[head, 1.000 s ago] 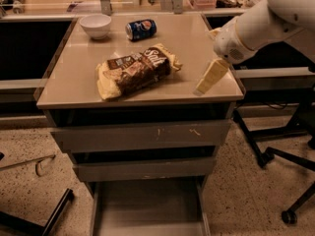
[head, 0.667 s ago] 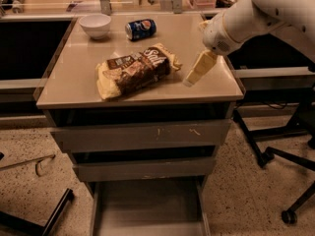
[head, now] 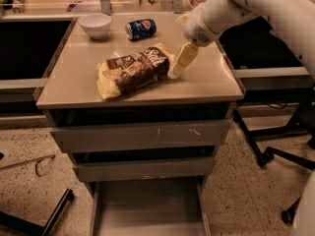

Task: Place brown chip bag into bottom drawer

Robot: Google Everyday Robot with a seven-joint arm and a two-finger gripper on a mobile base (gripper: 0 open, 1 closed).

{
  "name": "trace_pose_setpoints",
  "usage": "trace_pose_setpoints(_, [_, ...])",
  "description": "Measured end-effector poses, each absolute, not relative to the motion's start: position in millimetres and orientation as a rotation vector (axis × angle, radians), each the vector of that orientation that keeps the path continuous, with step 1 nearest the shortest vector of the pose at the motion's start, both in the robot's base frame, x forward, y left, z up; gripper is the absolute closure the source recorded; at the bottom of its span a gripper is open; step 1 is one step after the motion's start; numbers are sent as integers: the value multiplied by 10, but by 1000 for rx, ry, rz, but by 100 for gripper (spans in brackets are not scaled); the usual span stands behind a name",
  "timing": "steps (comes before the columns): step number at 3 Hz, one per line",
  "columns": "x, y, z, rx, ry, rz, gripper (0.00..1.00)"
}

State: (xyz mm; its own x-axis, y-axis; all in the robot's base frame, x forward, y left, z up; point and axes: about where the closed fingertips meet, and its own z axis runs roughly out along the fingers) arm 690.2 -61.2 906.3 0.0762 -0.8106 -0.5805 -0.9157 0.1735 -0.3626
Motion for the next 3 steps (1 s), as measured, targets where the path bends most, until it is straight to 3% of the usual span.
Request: trace_pose_setpoints(3, [6888, -53, 8837, -1839, 1678, 244, 0])
